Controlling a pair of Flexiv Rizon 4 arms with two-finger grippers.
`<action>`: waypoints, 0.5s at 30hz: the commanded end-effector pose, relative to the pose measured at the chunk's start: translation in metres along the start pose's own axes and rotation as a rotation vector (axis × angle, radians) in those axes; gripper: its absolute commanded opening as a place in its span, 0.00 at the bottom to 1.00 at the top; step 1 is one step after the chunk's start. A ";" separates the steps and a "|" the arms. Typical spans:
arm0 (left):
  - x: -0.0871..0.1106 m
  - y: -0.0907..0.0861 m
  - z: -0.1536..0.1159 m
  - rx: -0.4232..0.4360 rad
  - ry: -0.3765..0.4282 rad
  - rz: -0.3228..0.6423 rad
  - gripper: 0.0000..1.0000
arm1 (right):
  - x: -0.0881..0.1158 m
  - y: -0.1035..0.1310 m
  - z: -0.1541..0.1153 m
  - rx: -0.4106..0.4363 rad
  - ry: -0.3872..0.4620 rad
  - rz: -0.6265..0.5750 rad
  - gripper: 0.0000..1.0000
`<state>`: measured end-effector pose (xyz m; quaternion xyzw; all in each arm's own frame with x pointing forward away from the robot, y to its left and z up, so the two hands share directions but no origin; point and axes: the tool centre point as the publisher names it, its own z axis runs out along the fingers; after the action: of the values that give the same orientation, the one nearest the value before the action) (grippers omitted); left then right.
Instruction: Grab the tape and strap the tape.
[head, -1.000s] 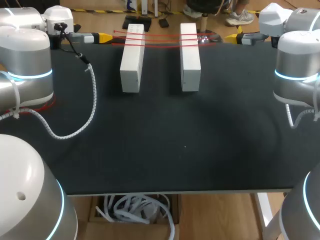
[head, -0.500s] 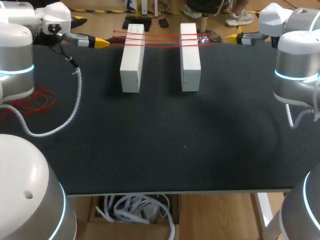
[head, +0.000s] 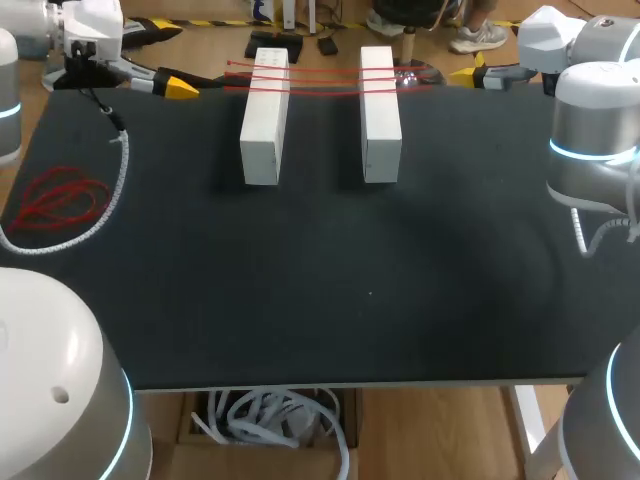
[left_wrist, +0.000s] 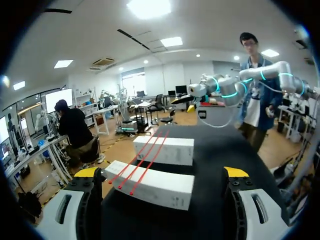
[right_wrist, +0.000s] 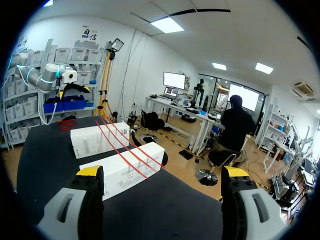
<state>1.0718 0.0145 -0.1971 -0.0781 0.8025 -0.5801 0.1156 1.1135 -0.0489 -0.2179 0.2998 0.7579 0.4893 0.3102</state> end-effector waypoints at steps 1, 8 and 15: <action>-0.010 0.000 0.008 0.023 0.114 0.064 1.00 | 0.000 0.000 0.000 0.000 0.001 0.000 1.00; -0.019 0.012 0.024 0.072 0.188 0.130 1.00 | 0.000 0.000 0.000 0.000 0.001 0.000 1.00; -0.028 0.027 0.036 0.097 0.261 0.143 1.00 | 0.000 0.000 0.000 0.000 0.001 0.000 1.00</action>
<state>1.0966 -0.0016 -0.2228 0.0188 0.7892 -0.6042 0.1086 1.1135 -0.0489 -0.2180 0.2997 0.7579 0.4894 0.3102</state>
